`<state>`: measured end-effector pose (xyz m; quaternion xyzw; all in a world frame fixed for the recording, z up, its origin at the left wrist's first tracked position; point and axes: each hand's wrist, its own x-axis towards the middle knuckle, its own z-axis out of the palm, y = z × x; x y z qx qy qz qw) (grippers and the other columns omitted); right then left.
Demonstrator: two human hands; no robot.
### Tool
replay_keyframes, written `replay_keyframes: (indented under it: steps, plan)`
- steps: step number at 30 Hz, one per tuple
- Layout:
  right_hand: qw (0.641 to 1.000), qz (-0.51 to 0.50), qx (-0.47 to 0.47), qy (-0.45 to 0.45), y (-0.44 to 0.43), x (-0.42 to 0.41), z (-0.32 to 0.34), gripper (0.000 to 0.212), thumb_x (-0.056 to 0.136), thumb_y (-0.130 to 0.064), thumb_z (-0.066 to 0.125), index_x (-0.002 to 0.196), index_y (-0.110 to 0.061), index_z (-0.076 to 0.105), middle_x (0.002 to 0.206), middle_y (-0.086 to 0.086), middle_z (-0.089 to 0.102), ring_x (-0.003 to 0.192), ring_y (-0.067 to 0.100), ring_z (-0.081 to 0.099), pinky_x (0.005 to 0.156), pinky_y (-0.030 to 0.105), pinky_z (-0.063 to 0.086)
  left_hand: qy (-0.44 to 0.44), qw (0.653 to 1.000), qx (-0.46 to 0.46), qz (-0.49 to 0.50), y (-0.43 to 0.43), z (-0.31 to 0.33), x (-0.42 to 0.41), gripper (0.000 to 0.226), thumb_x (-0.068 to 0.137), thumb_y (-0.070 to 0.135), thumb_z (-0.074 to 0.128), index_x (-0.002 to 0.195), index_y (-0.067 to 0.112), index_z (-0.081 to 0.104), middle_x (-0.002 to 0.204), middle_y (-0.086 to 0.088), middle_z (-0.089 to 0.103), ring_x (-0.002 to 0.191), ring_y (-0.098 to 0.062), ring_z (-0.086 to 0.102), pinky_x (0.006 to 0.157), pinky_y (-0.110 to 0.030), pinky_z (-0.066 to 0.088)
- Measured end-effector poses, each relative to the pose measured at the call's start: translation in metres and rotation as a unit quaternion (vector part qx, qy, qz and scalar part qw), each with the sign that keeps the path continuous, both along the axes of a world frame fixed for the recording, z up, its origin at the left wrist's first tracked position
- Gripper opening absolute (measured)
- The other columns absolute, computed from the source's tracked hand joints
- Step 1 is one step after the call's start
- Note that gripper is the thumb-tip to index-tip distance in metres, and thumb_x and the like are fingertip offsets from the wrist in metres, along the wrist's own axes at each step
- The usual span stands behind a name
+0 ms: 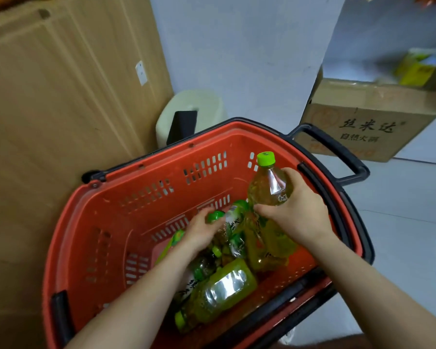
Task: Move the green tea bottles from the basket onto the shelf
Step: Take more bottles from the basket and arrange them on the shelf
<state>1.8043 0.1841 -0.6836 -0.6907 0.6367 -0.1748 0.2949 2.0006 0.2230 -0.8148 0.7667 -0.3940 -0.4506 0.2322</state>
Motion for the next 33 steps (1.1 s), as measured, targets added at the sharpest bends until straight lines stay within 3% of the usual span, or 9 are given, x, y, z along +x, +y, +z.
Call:
replay_keyframes:
  steps: [4, 9, 11, 14, 16, 23, 27, 30, 33]
  plan:
    - [1.0, 0.015, -0.008, -0.01, -0.004, 0.001, 0.002, 0.093, 0.062, -0.048, 0.083, 0.139, -0.032, 0.034, 0.089, -0.011, 0.056, 0.06, 0.001, 0.046, 0.056, 0.018, 0.04, -0.093, 0.982, 0.143, -0.081, 0.008, -0.047, -0.008, 0.079, 0.087, 0.05, 0.057, 0.149, 0.023, 0.015, 0.139, -0.009, 0.05, 0.117, -0.029, 0.055, 0.098, -0.039, 0.046]
    - [0.998, 0.04, -0.038, -0.018, -0.012, 0.008, 0.015, 0.095, 0.06, -0.051, 0.082, 0.14, -0.032, 0.035, 0.117, -0.005, 0.064, 0.082, 0.012, 0.058, 0.065, 0.022, 0.044, -0.229, 0.971, 0.021, -0.065, 0.002, -0.037, -0.002, 0.05, 0.092, 0.047, 0.048, 0.134, 0.021, 0.045, 0.111, -0.007, 0.068, 0.1, -0.028, 0.063, 0.084, -0.036, 0.051]
    - [0.998, 0.04, -0.056, -0.015, -0.016, 0.009, 0.024, 0.095, 0.06, -0.054, 0.081, 0.14, -0.032, 0.033, 0.121, -0.003, 0.063, 0.09, 0.019, 0.062, 0.069, 0.026, 0.046, -0.279, 0.958, -0.031, -0.06, -0.006, -0.003, 0.004, 0.042, 0.094, 0.047, 0.044, 0.125, 0.021, 0.055, 0.105, -0.006, 0.071, 0.093, -0.027, 0.066, 0.081, -0.037, 0.052]
    - [0.996, 0.055, -0.071, -0.005, -0.015, 0.013, 0.039, 0.09, 0.061, -0.054, 0.079, 0.135, -0.031, 0.034, 0.118, -0.001, 0.064, 0.08, 0.022, 0.06, 0.063, 0.029, 0.045, -0.321, 0.94, -0.112, -0.033, -0.003, 0.072, 0.012, 0.031, 0.092, 0.042, 0.049, 0.112, 0.024, 0.064, 0.101, 0.0, 0.072, 0.09, -0.022, 0.066, 0.08, -0.032, 0.051]
    - [0.995, 0.067, -0.078, -0.01, -0.013, 0.016, 0.048, 0.087, 0.06, -0.054, 0.079, 0.131, -0.03, 0.036, 0.122, 0.001, 0.063, 0.094, 0.027, 0.063, 0.071, 0.033, 0.048, -0.352, 0.92, -0.169, -0.032, 0.011, 0.122, 0.021, 0.025, 0.087, 0.042, 0.052, 0.1, 0.027, 0.068, 0.098, 0.003, 0.072, 0.093, -0.022, 0.065, 0.08, -0.032, 0.048]
    - [0.967, 0.191, -0.113, -0.128, 0.041, 0.053, 0.114, 0.081, 0.054, -0.049, 0.082, 0.124, -0.034, 0.045, 0.127, -0.004, 0.06, 0.113, 0.024, 0.058, 0.086, 0.034, 0.046, -0.4, 0.85, -0.325, 0.114, 0.142, 0.274, 0.054, 0.022, 0.08, 0.045, 0.057, 0.071, 0.025, 0.059, 0.059, 0.002, 0.056, 0.068, -0.027, 0.056, 0.06, -0.035, 0.04]
    - [0.938, 0.249, -0.1, -0.22, 0.088, 0.071, 0.149, 0.084, 0.053, -0.046, 0.084, 0.127, -0.035, 0.047, 0.122, -0.005, 0.059, 0.107, 0.016, 0.056, 0.082, 0.027, 0.04, -0.448, 0.796, -0.377, 0.156, 0.222, 0.342, 0.064, 0.024, 0.083, 0.043, 0.051, 0.069, 0.025, 0.053, 0.057, 0.003, 0.053, 0.059, -0.017, 0.049, 0.055, -0.035, 0.037]
    - [0.902, 0.299, -0.094, -0.298, 0.128, 0.092, 0.182, 0.084, 0.047, -0.051, 0.084, 0.122, -0.04, 0.05, 0.109, -0.01, 0.063, 0.094, 0.007, 0.06, 0.077, 0.025, 0.047, -0.507, 0.734, -0.4, 0.211, 0.28, 0.394, 0.076, 0.026, 0.085, 0.042, 0.048, 0.072, 0.023, 0.057, 0.061, -0.001, 0.058, 0.064, -0.024, 0.056, 0.057, -0.039, 0.042]
    - [0.86, 0.347, -0.093, -0.363, 0.17, 0.116, 0.214, 0.072, 0.053, -0.035, 0.088, 0.115, -0.041, 0.053, 0.095, -0.028, 0.056, 0.077, -0.019, 0.057, 0.059, 0.004, 0.041, -0.554, 0.689, -0.398, 0.244, 0.326, 0.439, 0.093, 0.028, 0.086, 0.042, 0.044, 0.072, 0.022, 0.058, 0.064, -0.003, 0.059, 0.07, -0.032, 0.057, 0.058, -0.039, 0.041]
